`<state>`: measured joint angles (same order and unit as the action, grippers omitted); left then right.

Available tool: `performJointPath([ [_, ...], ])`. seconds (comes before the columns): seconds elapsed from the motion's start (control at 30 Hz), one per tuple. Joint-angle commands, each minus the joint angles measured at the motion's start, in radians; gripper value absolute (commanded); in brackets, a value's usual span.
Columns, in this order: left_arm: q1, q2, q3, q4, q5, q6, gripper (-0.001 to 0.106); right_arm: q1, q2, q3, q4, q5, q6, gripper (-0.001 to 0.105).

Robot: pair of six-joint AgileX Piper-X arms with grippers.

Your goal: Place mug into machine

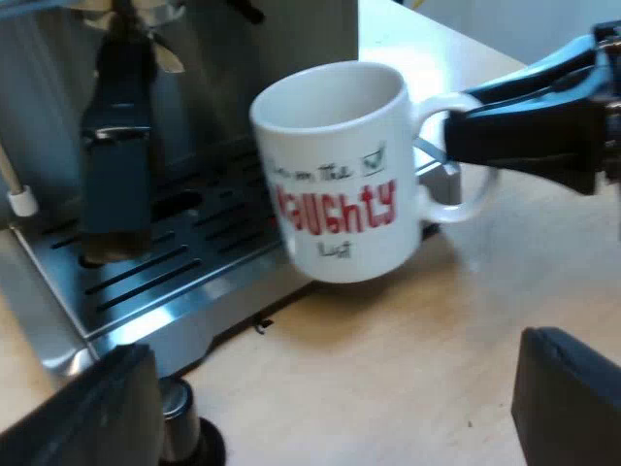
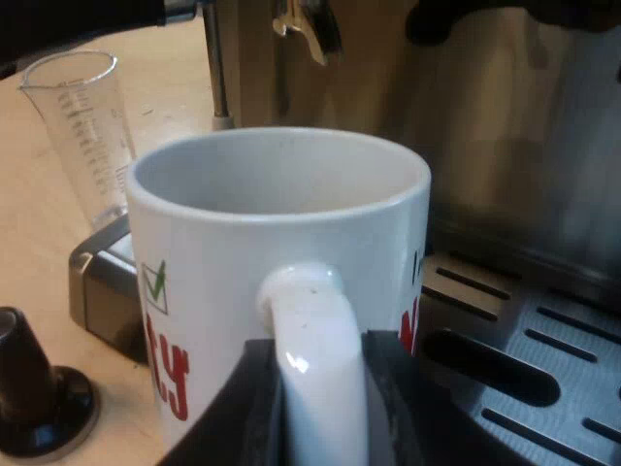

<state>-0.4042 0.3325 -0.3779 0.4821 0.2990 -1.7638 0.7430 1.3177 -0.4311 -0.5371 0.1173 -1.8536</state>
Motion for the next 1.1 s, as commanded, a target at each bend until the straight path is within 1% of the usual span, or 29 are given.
performJointPath([
  [0.03, 0.001, -0.001, -0.003, -0.017, 0.016, 0.000, 0.085, 0.002, 0.020, -0.023, -0.121, 0.004, -0.012, 0.000],
  [0.3, 0.001, -0.001, -0.003, -0.017, 0.025, -0.002, 0.085, 0.002, 0.129, -0.023, -0.281, 0.054, -0.009, 0.000],
  [0.43, 0.001, -0.001, -0.003, -0.017, 0.043, -0.002, 0.085, 0.002, 0.170, -0.023, -0.323, 0.063, -0.005, 0.000],
  [0.53, 0.001, -0.001, -0.003, -0.017, 0.043, -0.002, 0.085, 0.002, 0.187, -0.026, -0.329, 0.063, -0.006, 0.000],
  [0.63, 0.001, -0.001, -0.003, -0.017, 0.047, -0.002, 0.085, 0.002, 0.224, -0.059, -0.327, 0.063, -0.006, 0.000],
  [0.87, 0.001, -0.001, -0.003, -0.017, 0.056, -0.002, 0.085, 0.002, 0.323, -0.166, -0.318, 0.066, -0.006, 0.000],
  [1.0, 0.001, -0.001, -0.003, -0.017, 0.056, -0.005, 0.085, 0.002, 0.373, -0.216, -0.311, 0.110, -0.006, 0.000],
  [1.1, 0.001, -0.001, -0.003, -0.017, 0.060, -0.005, 0.085, 0.002, 0.399, -0.244, -0.311, 0.111, -0.006, 0.000],
])
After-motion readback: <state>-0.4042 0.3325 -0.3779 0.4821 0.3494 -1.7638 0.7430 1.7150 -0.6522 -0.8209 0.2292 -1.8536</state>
